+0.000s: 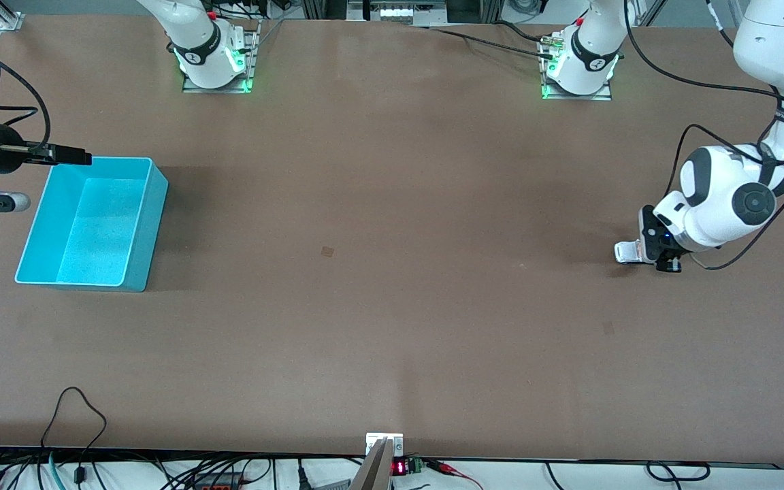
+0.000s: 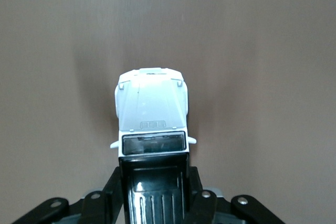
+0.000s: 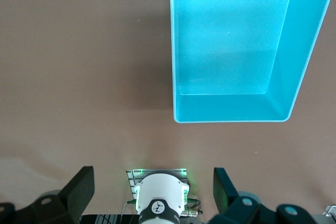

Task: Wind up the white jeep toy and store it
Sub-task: 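Pull the jeep backward along the table with the left gripper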

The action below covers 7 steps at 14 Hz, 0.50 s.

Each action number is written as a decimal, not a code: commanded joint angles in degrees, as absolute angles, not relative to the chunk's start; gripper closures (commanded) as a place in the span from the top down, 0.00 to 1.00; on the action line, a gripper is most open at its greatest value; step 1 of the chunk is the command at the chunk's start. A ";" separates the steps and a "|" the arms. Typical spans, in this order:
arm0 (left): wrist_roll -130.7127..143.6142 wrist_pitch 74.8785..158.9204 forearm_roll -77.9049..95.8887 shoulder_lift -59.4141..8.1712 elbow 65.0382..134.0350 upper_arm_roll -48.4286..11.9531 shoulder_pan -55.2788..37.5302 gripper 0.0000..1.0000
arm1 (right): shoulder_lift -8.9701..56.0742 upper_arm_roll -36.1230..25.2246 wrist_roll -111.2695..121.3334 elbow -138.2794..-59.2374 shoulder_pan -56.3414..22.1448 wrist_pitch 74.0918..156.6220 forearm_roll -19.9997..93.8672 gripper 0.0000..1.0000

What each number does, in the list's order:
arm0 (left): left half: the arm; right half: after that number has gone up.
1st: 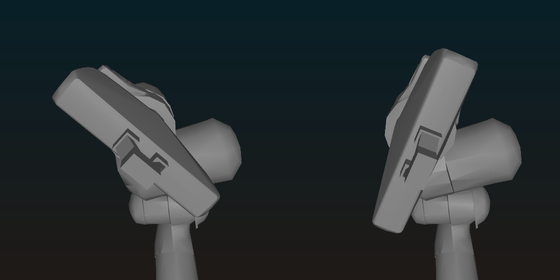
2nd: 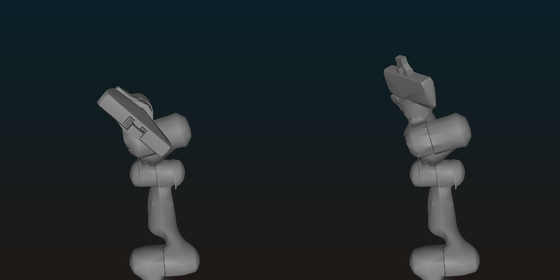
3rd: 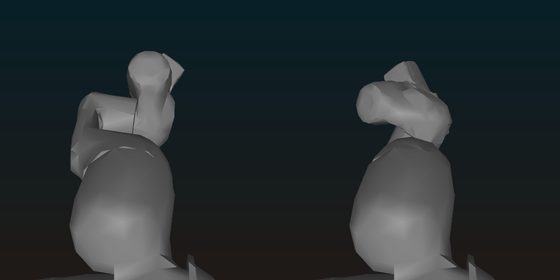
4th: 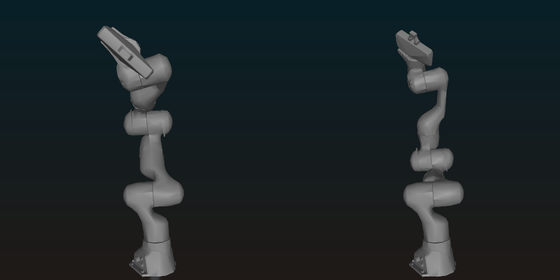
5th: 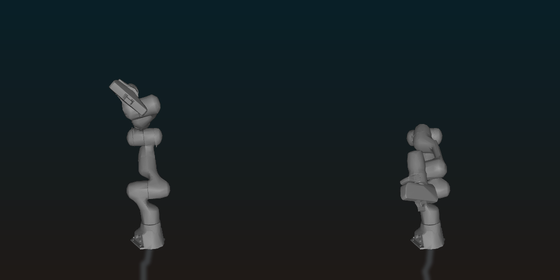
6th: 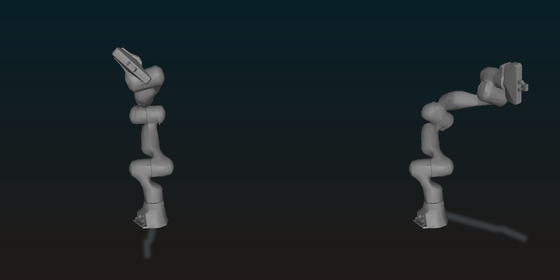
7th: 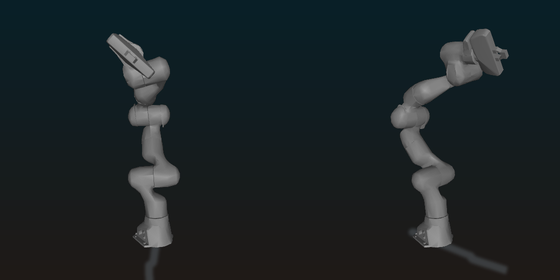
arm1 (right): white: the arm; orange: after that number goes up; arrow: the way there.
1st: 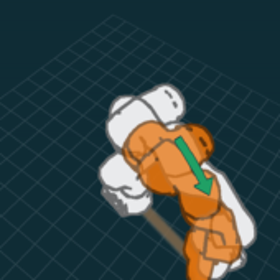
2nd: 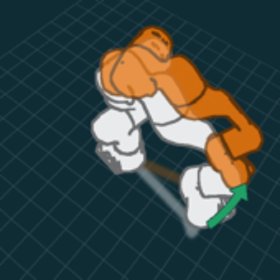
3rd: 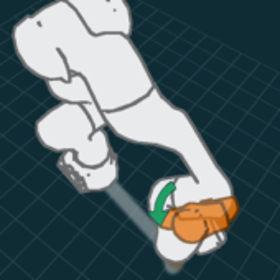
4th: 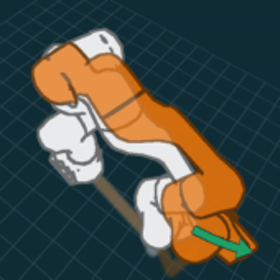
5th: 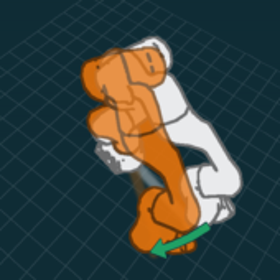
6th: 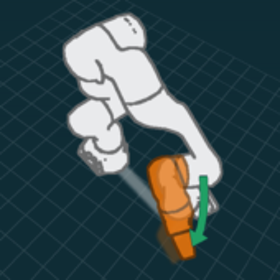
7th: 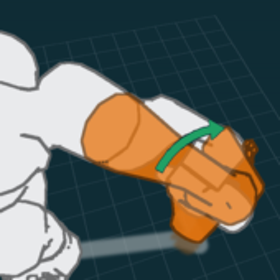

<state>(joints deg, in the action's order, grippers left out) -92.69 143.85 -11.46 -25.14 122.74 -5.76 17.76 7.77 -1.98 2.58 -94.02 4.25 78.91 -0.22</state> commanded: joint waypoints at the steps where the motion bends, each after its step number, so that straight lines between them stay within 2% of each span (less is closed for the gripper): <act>1: -92.81 144.32 -13.18 -28.92 122.96 -5.98 20.04 0.17 | 7.73 -1.67 2.99 -93.60 4.31 78.05 0.18 1.00; 7: -92.99 144.32 -13.27 -29.18 122.26 -5.98 21.44 0.17 | 7.73 -1.67 2.90 -93.52 4.31 78.05 0.18 1.00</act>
